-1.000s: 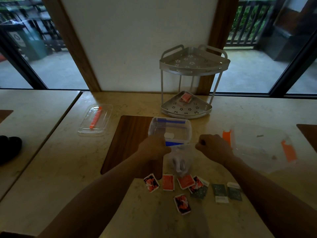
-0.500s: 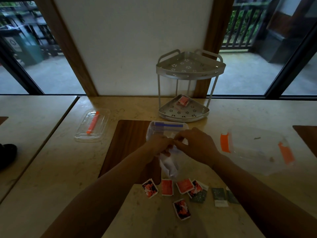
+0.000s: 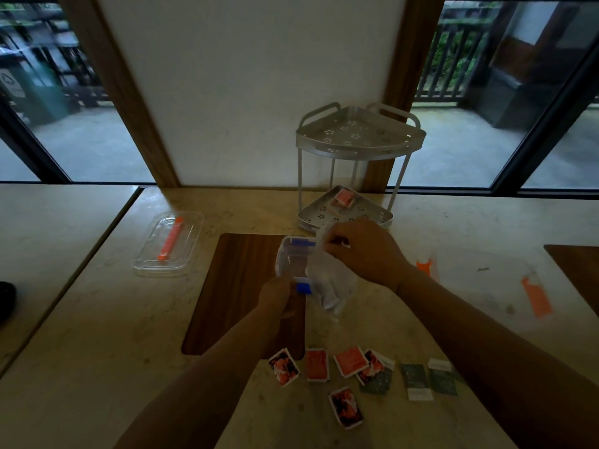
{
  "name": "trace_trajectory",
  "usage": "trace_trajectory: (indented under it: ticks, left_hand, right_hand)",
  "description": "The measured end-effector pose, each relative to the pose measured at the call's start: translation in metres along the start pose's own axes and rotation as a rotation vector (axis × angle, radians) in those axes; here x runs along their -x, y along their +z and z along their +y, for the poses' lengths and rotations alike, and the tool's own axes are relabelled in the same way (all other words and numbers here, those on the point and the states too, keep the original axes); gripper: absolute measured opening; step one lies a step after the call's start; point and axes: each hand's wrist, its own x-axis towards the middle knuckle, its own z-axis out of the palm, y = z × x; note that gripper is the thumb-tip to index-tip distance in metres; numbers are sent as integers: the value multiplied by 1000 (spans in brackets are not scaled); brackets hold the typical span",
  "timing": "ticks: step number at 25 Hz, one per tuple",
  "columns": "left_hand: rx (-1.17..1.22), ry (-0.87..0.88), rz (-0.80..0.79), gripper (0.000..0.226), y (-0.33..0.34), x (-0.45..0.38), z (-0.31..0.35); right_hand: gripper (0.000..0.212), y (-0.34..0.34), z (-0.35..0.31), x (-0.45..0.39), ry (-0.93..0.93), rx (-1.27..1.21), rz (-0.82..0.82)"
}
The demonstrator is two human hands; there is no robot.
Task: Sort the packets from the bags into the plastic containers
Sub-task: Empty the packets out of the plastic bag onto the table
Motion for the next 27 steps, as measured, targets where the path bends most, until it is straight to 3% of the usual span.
trace_trajectory:
  ticks: [2,6,8,17,27]
  left_hand:
    - [157,-130,-134,20,2,-6,-23]
    - [440,-141,-332,24,7,-14,-31]
    - [527,-137,-307,22,8,-18,-24]
    - [405,-32,13,16,-33,-47,-10]
    - [54,134,253,8,-71,-47,32]
  right_hand:
    - [15,-11,-5,-8,3,-54,10]
    - [15,-26,-6,-18,24,-87,49]
    - [15,-27,-1,-22,46,-83,58]
    - [14,11,42,-56,168,11,74]
    - [18,90,81,-87,427,-12,-184]
